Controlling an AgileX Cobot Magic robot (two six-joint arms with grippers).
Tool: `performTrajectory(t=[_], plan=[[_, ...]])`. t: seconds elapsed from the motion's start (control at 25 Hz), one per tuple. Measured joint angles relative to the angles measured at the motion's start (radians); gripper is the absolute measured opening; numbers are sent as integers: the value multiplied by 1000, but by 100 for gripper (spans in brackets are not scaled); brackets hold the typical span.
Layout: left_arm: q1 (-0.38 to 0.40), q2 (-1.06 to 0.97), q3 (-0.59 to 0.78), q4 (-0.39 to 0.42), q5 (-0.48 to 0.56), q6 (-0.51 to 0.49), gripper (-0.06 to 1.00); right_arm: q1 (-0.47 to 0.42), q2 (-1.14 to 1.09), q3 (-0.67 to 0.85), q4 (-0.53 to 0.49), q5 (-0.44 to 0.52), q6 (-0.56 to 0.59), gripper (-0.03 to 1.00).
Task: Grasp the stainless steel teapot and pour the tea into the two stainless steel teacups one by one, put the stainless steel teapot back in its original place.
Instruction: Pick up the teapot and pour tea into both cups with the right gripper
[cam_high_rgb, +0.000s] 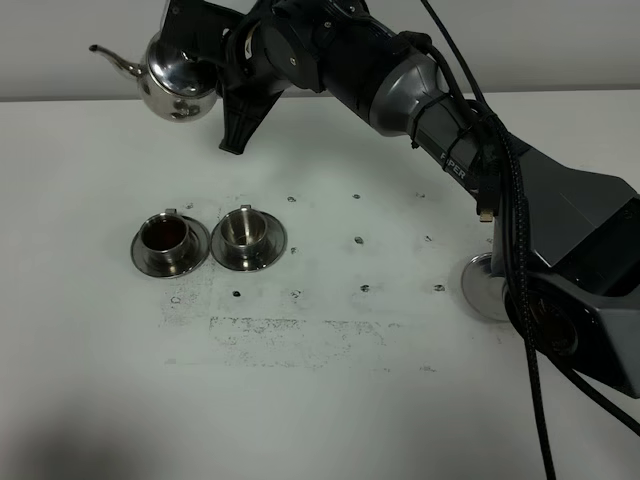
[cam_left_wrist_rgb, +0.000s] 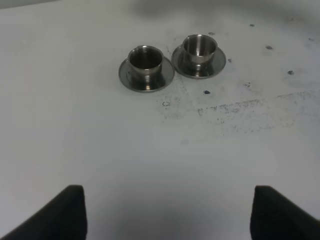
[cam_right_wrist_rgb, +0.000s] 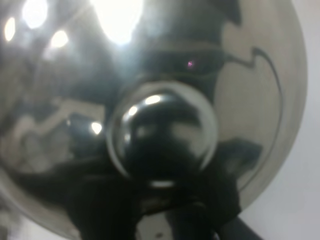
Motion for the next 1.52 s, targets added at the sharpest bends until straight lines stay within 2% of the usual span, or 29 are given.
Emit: performTrajectory(t=[0.16,0.32,0.68,1.52], plan=[[0,0,0,0,0,0,65,-5,6,0,36,55,199,17],[0,0,0,0,0,0,65,-8,27,-1,65,101,281,17],[0,0,0,0,0,0,65,-8,114,-1,123,120,300,17],[0,0,0,0,0,-3,65,-8,167,-1,122,89,283,17]])
